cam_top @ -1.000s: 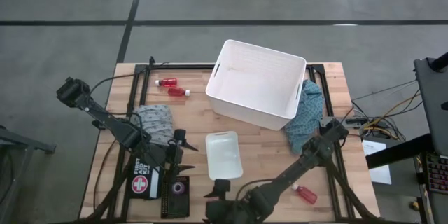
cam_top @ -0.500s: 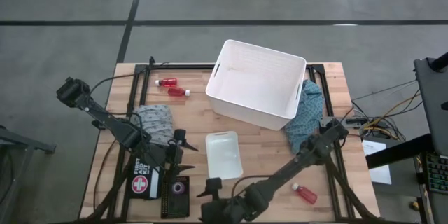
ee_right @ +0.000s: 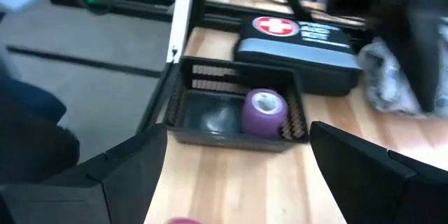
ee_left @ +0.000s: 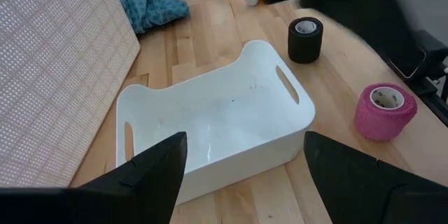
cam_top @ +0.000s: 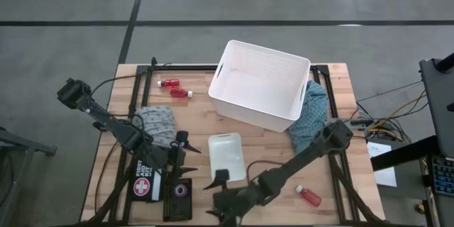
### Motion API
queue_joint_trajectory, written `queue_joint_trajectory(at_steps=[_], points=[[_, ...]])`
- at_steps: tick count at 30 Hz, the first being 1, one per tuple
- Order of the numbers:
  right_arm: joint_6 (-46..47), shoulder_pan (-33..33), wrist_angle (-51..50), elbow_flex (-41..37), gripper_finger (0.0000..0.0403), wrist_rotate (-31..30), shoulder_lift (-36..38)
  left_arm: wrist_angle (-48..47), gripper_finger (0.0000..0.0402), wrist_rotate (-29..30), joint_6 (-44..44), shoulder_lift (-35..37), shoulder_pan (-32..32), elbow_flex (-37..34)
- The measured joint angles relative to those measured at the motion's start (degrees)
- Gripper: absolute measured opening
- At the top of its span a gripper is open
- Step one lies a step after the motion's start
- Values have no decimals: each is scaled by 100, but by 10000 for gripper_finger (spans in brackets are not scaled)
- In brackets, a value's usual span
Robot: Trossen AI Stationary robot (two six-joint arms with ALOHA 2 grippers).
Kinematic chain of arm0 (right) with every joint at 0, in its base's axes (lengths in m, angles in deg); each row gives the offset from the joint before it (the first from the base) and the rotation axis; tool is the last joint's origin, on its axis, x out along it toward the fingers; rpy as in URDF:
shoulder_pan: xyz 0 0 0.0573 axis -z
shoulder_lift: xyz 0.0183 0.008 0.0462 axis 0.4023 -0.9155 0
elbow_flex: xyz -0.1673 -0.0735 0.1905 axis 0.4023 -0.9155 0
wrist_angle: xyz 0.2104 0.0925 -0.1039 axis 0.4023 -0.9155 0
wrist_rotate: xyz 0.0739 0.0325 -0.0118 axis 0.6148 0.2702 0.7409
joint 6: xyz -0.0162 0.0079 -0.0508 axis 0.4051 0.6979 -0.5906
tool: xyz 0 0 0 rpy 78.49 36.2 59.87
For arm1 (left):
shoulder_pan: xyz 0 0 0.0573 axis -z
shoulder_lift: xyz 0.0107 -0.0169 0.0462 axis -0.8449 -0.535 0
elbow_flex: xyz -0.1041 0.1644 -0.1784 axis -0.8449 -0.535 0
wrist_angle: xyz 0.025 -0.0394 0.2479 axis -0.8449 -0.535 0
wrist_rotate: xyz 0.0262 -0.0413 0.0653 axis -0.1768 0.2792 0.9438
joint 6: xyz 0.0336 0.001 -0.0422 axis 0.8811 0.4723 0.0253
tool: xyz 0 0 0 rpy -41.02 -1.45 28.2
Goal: Pick & Place Medicine items
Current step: Put the pink bandage into the black bin
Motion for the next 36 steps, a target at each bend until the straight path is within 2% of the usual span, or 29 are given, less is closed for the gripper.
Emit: queue_joint_trajectory(at_steps=[5,11,14,17,24,36], points=[[1,-5,1429,-1781,347,-149,908,-56,292,0,0,0,-1,2],[-249,-12,3990,-3959,347,-206,1802,-99,292,0,-1,2,-1,2],[-549,-5,5006,-4845,347,-219,2078,-116,292,-2,0,2,-1,2],[-799,18,5523,-5493,350,-216,2385,-140,292,-1,0,2,-1,2],[-746,33,5802,-6206,347,-214,3062,-141,292,-1,0,2,-1,2],[-726,26,5810,-6340,343,-199,3601,-138,292,-2,0,2,1,2]])
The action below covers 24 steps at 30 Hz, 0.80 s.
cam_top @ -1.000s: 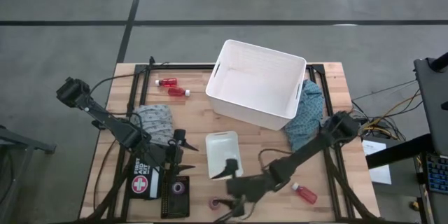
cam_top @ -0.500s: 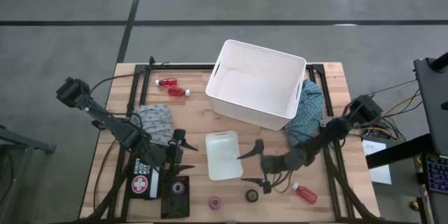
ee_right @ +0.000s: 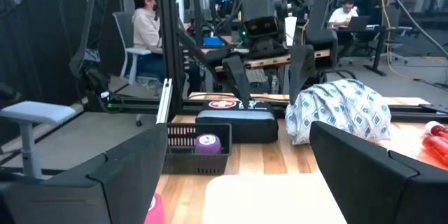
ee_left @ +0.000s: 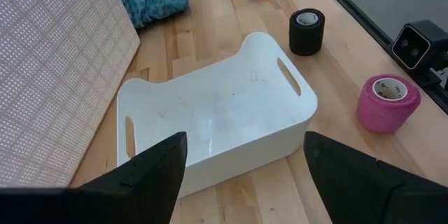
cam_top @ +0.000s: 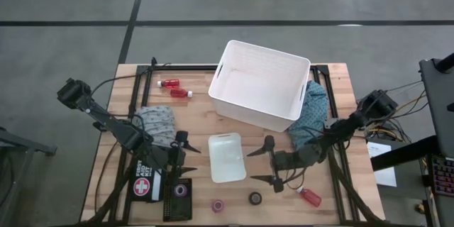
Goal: Pick & Place Medicine items
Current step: Put the pink bandage into the black bin
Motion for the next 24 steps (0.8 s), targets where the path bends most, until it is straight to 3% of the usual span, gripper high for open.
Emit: queue_joint_trajectory(at_steps=[17,24], points=[[0,0,-3,11,344,0,7,13,292,1,-18,0,0,0],[-2,0,-3,11,347,0,7,6,292,-131,-1392,0,0,5]])
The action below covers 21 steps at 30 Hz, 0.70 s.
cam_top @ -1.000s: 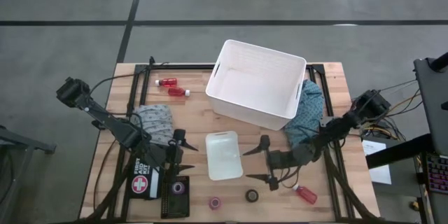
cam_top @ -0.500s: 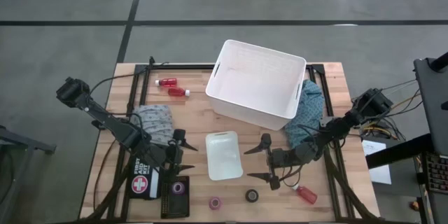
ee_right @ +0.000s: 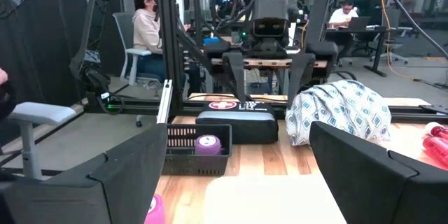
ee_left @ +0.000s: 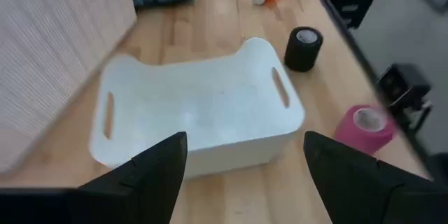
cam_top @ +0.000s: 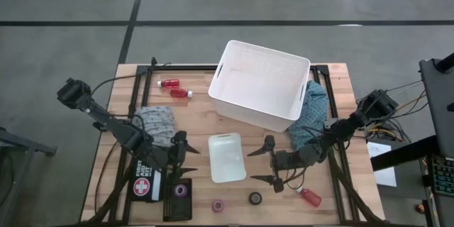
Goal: Pick & Place Medicine items
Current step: Put the pink bandage into the black bin
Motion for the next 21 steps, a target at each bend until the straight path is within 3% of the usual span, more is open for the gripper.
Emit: queue_joint_trajectory(at_steps=[5,11,21], points=[[0,0,0,0,349,0,0,-387,292,-491,62,-7,304,123],[-2,0,-2,0,345,-2,0,-396,292,-11,72,-251,935,611],[-2,0,-2,0,348,-2,0,-1476,292,174,231,-1871,1479,2420]])
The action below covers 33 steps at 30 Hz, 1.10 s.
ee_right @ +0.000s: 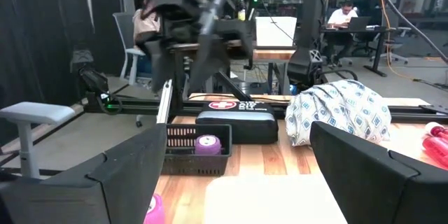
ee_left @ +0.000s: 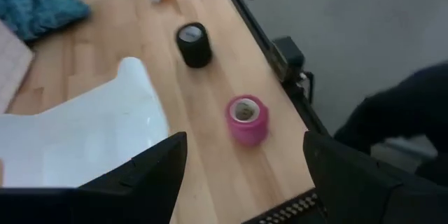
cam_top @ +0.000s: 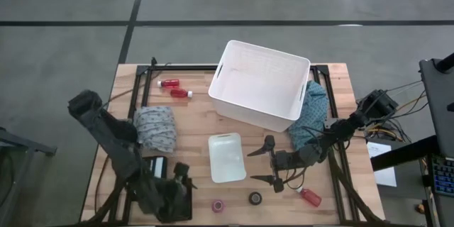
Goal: Pick & Place Medicine items
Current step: Put the pink bandage into the black bin
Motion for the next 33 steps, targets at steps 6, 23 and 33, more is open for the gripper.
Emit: queue_joint_trajectory(at_steps=[6,23,33], points=[[0,0,-2,0,343,0,-2,-299,292,-5,18,-946,-14,799],[0,0,-81,0,343,0,-4,-204,292,148,-83,-1934,-128,1158],[0,0,-134,0,341,0,-7,104,290,-2,129,-2045,-278,1200]])
